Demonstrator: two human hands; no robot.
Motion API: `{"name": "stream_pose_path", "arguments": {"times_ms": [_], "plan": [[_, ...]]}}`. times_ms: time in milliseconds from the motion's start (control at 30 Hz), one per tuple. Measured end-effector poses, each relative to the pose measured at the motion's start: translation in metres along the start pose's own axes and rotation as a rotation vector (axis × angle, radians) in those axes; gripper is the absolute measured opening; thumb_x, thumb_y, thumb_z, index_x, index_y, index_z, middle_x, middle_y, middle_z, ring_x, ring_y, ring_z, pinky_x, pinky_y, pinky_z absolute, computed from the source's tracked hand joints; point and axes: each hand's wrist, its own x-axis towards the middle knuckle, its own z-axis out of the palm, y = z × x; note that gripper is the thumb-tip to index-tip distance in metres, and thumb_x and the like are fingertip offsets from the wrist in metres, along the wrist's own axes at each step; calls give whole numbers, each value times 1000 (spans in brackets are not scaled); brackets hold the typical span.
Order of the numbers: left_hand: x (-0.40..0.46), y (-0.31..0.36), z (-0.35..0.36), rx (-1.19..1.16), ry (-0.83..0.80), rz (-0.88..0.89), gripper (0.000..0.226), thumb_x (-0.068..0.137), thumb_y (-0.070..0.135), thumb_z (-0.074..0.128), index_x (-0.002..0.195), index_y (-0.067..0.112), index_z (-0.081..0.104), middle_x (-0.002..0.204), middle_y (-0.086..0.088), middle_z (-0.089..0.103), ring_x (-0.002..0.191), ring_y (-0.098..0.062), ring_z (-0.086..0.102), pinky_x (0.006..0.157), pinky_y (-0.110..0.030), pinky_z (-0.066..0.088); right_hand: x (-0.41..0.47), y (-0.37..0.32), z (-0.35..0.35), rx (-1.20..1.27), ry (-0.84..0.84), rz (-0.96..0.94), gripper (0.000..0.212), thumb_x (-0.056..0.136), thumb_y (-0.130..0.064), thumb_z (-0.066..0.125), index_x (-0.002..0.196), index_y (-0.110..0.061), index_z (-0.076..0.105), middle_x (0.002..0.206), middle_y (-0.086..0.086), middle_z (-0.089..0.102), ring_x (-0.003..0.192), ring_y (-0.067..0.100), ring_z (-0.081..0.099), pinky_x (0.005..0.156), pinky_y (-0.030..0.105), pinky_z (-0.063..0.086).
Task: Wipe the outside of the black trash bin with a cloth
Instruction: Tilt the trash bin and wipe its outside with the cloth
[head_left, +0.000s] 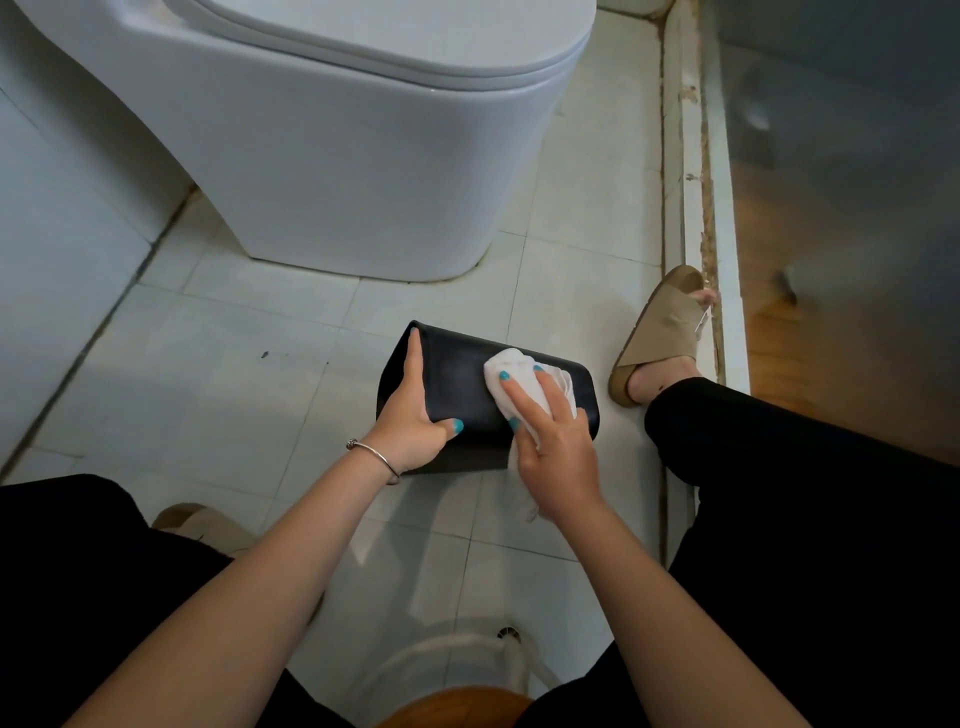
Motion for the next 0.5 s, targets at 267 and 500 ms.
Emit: {"name": "stream_pose_path", "arguments": {"times_ms": [267,500], "plan": [[0,9,3,24,-24,27,112,82,0,67,149,39,-14,142,2,37,110,-20,53,95,-42,50,5,35,-3,12,29,245,61,95,-13,50,140,-52,37,155,-9,29,117,32,46,78,28,42],[4,2,-2,-102,-9,-49,114,78,-7,68,149,42,-5,137,2,43,117,-23,51,97,-46,49,12,41,-8,-23,-41,308,59,98,-18,45,142,-54,30,156,-9,23,121,30,44,77,28,38]]}}
